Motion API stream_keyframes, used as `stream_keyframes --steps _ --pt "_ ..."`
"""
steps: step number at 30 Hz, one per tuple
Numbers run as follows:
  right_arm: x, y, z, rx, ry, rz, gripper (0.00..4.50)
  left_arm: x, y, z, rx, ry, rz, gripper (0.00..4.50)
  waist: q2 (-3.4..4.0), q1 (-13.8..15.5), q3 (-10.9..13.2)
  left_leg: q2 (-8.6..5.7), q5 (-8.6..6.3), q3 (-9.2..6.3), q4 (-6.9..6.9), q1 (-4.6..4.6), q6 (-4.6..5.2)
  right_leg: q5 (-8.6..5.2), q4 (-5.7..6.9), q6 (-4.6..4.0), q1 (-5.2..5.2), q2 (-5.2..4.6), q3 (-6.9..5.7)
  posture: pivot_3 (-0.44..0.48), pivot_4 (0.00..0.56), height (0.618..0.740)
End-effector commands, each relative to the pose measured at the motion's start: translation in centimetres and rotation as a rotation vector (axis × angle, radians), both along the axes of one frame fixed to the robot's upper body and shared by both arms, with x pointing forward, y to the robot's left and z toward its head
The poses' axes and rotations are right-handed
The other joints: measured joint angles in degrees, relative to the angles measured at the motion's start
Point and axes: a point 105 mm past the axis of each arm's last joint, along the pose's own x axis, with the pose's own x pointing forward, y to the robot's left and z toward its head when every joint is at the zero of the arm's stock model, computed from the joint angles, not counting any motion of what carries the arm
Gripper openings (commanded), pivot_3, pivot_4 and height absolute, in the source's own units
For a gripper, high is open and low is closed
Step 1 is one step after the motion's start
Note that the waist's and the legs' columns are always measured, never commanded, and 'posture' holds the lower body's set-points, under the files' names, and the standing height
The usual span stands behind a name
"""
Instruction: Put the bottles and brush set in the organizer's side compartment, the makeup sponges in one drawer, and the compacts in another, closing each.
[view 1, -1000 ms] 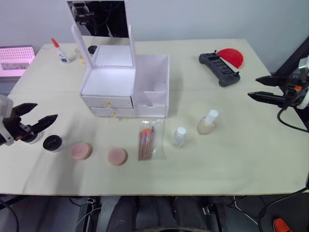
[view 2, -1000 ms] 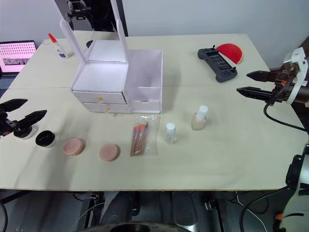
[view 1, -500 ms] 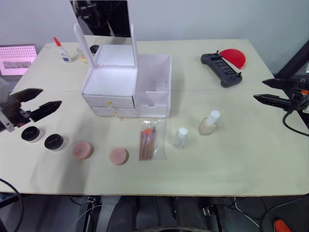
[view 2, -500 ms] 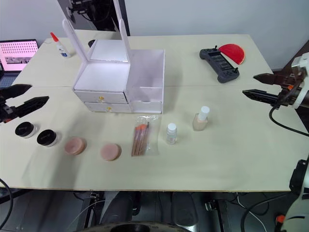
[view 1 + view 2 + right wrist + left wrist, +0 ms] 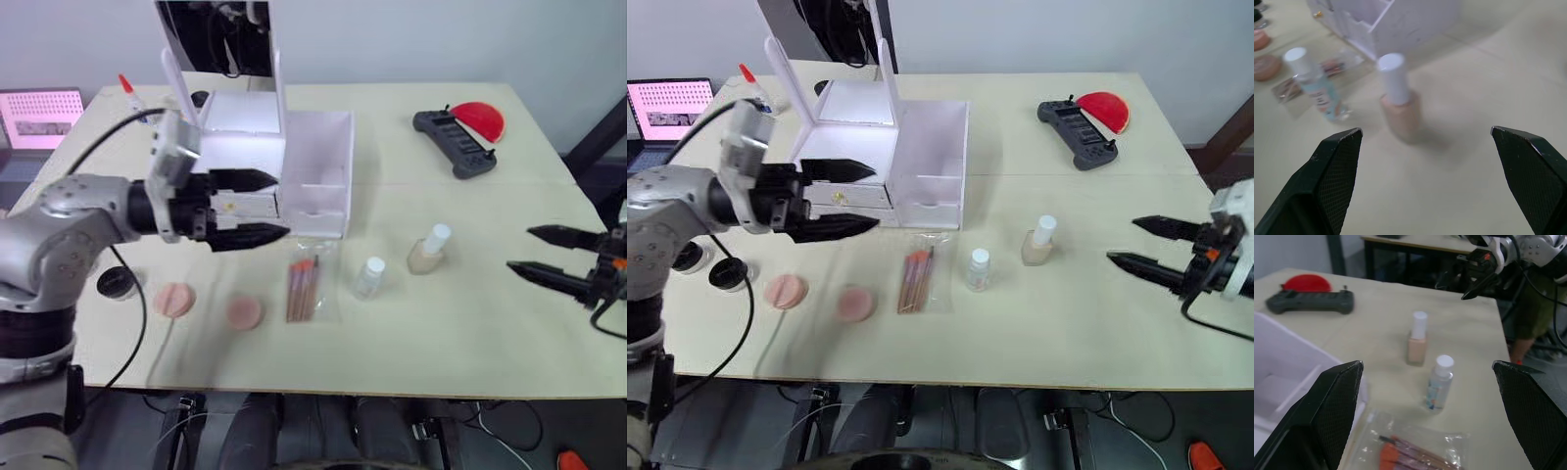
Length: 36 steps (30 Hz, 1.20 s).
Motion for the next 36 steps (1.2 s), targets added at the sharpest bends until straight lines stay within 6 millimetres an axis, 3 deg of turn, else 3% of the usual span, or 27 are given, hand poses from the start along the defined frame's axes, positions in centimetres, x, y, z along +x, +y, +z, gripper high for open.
stream_keyframes --steps 1,6,12,20,23,26,35,36 --pt "-1.2 0.8 0.8 -0.008 -0.061 -0.044 4.50 -0.7 -1.2 1.4 -0.005 -0.058 -0.075 4.45 -0.05 0.08 0.03 -0.01 -0.01 0.02 0.09 -0.02 0.01 0.03 -0.04 0.01 0.03 -0.02 0.01 0.000 0.150 0.740" --pt "-0.6 2.4 0.1 -0.020 -0.093 -0.071 4.50 -0.5 -1.3 2.2 -0.003 -0.069 -0.080 4.45 -0.19 -0.15 0.05 -0.01 -0.03 0.02 0.17 0.02 0.03 0.07 -0.22 -0.01 0.20 -0.04 0.00 0.000 0.150 0.740" --pt "2.3 4.7 -0.7 -0.044 -0.153 -0.026 4.50 0.3 0.4 1.7 0.007 -0.067 0.043 4.45 -0.23 -0.11 0.07 0.02 -0.05 0.00 0.09 0.03 0.08 0.07 -0.22 -0.02 0.17 -0.03 -0.02 0.000 0.150 0.740" --pt "5.3 6.2 -2.1 -0.041 -0.140 0.027 4.50 -0.8 1.6 2.1 -0.054 -0.030 0.116 4.45 -0.30 0.79 0.11 0.00 -0.06 -0.03 0.06 -0.04 0.09 0.20 -0.41 -0.22 0.20 -0.04 -0.03 0.000 0.150 0.740" --pt "6.2 5.9 -2.3 -0.030 -0.139 0.003 3.62 -1.2 1.6 2.0 -0.051 -0.028 0.124 4.50 -0.30 1.28 0.11 0.00 -0.07 -0.03 0.03 -0.04 0.11 0.22 -0.45 -0.26 0.20 -0.04 -0.04 0.000 0.150 0.740" --pt "6.5 5.9 -2.3 -0.032 -0.149 0.012 2.16 -1.5 1.5 2.1 -0.046 -0.035 0.130 4.50 -0.30 1.53 0.11 0.00 -0.07 -0.04 0.03 -0.05 0.11 0.22 -0.45 -0.26 0.20 -0.03 -0.05 0.000 0.150 0.740" --pt "6.2 6.3 -1.8 -0.026 -0.146 0.034 2.16 -1.4 1.7 2.1 -0.039 -0.047 0.142 4.50 -0.30 1.48 0.11 0.00 -0.07 -0.04 0.03 -0.05 0.12 0.23 -0.48 -0.26 0.21 -0.03 -0.05 0.000 0.150 0.740" --pt "6.1 6.3 -1.8 -0.023 -0.145 0.033 1.90 -1.4 1.7 2.1 -0.036 -0.047 0.141 4.50 -0.30 1.45 0.11 0.00 -0.07 -0.04 0.03 -0.05 0.12 0.23 -0.48 -0.26 0.21 -0.03 -0.05 0.000 0.150 0.740"
